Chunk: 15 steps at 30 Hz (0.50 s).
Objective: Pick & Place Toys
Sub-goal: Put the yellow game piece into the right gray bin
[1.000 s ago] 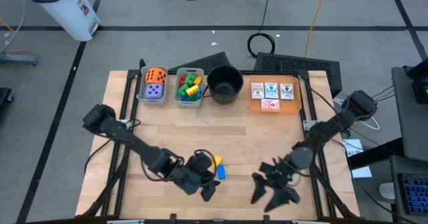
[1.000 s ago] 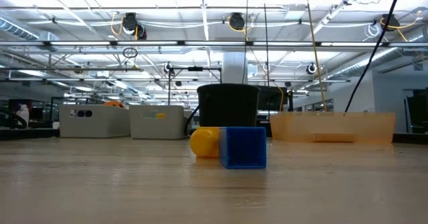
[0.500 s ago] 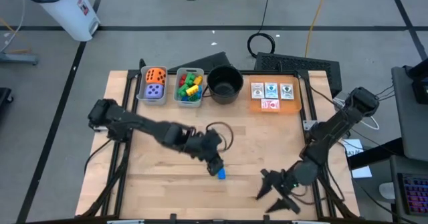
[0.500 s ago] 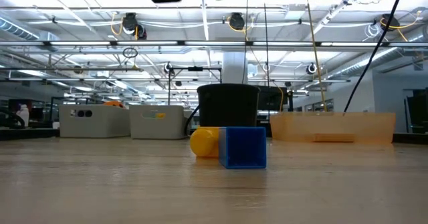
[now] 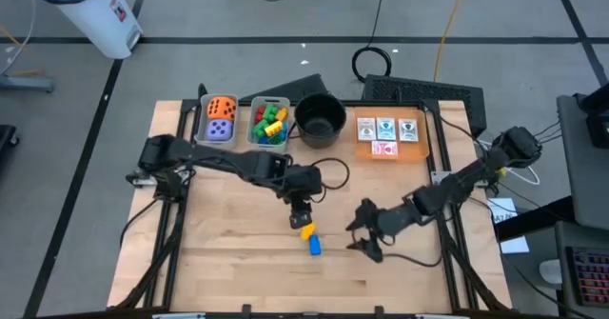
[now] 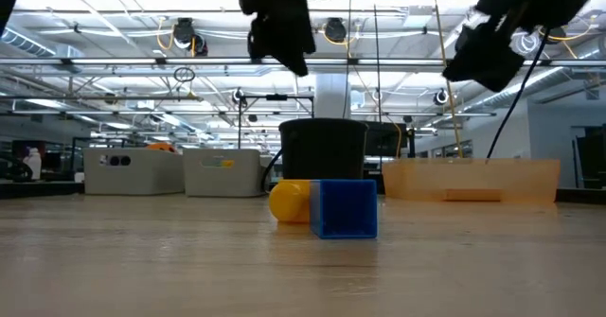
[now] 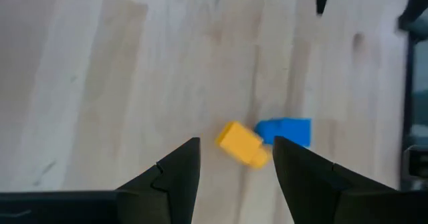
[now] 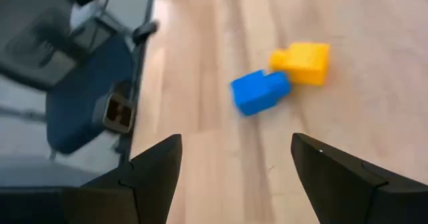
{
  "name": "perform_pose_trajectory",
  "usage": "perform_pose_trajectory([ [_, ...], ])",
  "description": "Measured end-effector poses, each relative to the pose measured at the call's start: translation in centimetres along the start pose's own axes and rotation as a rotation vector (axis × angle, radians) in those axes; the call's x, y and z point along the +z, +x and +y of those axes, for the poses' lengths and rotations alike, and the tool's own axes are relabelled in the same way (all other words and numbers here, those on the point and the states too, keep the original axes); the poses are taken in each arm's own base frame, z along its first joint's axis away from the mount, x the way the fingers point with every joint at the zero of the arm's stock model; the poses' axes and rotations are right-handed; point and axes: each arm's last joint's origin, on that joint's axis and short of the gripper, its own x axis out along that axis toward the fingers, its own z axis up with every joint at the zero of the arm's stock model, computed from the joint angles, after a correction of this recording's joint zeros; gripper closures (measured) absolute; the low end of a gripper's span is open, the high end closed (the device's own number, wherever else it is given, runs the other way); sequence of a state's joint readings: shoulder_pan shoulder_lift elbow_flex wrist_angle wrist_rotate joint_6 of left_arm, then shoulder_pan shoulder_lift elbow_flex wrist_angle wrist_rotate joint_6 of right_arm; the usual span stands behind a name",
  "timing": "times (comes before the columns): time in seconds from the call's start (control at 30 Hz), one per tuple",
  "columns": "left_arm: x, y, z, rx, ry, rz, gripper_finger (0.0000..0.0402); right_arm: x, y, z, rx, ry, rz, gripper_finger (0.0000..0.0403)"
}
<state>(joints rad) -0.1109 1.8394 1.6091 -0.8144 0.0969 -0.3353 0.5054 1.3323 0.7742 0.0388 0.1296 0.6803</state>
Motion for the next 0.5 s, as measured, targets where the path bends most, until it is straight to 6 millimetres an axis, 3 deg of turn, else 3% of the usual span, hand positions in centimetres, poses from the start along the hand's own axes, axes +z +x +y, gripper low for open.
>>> perform_pose_trajectory([
  [0.33, 0.1, -0.1, 2.4, -0.054, 0.195, 0.057, 0.0211, 0.6, 0.1, -1.1, -0.036, 0.097, -0.008, 0.0129],
  [0.5, -1.1, 1.4, 3.6, -0.124, 0.221, 0.132, 0.0211, -0.1, 0.1, -0.7, -0.015, 0.14, 0.068, 0.0129],
])
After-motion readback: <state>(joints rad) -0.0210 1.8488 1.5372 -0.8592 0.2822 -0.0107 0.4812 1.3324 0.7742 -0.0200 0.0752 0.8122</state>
